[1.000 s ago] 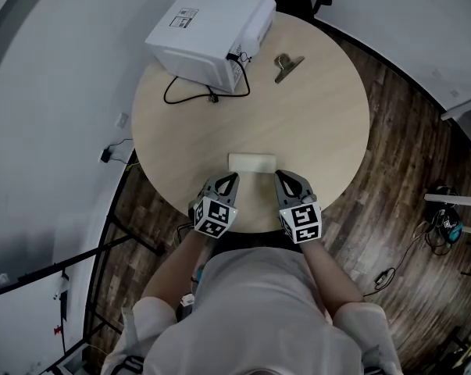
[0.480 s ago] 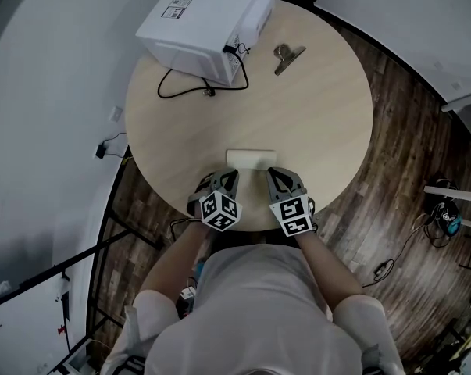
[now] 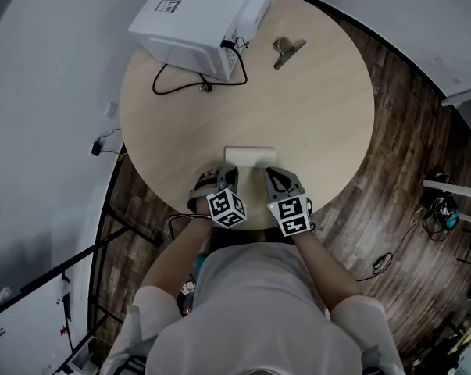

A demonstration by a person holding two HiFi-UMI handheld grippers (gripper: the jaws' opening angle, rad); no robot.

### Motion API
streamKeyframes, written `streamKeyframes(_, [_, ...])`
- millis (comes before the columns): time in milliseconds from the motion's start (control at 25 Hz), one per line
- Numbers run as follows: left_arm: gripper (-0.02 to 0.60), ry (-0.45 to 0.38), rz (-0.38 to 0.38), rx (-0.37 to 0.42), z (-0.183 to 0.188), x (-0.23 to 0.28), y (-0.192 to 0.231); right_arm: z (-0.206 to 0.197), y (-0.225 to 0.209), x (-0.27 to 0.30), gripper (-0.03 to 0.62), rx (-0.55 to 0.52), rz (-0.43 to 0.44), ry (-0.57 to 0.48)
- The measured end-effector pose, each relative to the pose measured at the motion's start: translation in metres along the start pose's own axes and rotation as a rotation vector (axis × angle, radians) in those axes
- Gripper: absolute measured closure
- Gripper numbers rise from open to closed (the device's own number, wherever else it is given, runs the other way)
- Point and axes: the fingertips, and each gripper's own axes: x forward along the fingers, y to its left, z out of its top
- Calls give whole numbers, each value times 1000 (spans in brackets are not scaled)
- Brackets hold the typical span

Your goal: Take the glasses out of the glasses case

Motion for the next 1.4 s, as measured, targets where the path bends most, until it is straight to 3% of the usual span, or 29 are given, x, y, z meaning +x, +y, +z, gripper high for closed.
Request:
streamKeyframes(280, [574,50,16,90,-7,14,-1,-4,-3,2,582,12,-9,13])
streamKeyframes(480, [574,60,1,106,-8,21,-6,-8,-6,5,582,4,-12,31])
streamKeyframes(840, [574,69,40,127,-8,25,-5,-13,-11,12,582,-22,-28,64])
streamKeyframes(1080, [574,68,45,125,-8,25,-4,-17,-14,22,578,-263,-48,157])
streamKeyframes(1120, [574,66,44,125,-8,26,-4,-19,-13,25,562,-315,-48,176])
streamKeyframes(1160, [574,64,44,123,-8,26,-4,-22,-13,28,446,-364,-45,196])
streamKeyframes(1200, [574,63,43,120,-8,25,-4,-24,-12,30,391,-408,-41,214])
streamKeyframes(1400, [574,56,42,115,-9,25,-3,-32,-6,40,350,-631,10,261])
